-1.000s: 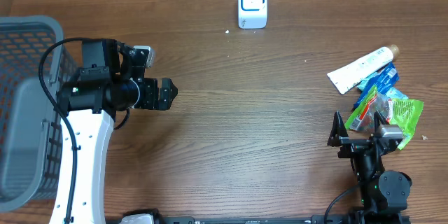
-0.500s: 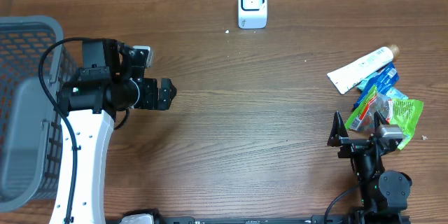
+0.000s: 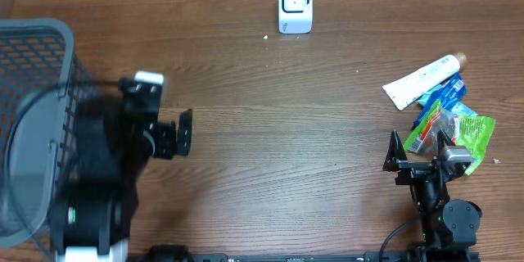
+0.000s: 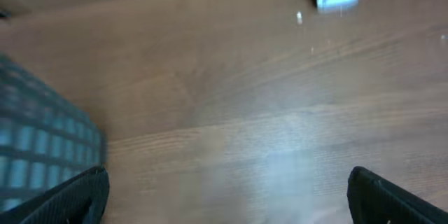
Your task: Scan the item barcode
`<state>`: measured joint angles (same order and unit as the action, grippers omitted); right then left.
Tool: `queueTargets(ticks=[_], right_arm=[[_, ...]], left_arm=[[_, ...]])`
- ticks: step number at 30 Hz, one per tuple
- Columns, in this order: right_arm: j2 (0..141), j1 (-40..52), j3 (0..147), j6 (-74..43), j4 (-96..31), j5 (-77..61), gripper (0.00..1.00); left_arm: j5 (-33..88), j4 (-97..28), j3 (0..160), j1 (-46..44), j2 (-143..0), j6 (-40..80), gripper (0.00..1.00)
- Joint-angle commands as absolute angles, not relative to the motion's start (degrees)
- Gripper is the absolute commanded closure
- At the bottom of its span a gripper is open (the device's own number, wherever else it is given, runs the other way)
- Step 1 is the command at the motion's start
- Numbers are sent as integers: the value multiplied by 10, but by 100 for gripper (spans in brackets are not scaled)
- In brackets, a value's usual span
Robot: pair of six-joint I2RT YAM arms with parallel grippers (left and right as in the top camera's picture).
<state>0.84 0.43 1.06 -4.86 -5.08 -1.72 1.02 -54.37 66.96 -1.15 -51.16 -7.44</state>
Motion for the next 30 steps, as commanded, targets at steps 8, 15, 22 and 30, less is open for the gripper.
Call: queueTargets(ticks=[8, 15, 22, 30], right_arm=[[2, 8, 4, -47, -46, -22, 0], [2, 8, 4, -46, -46, -22, 0], [2, 8, 4, -46, -46, -22, 0], [2, 8, 4, -46, -46, -22, 0]], left_arm=[[-4, -281, 402, -14, -289, -70, 1], [-2, -78, 209, -14, -148, -55, 1], [1, 5, 61, -3, -8, -57, 1], [0, 15, 7, -2, -2, -56, 1]])
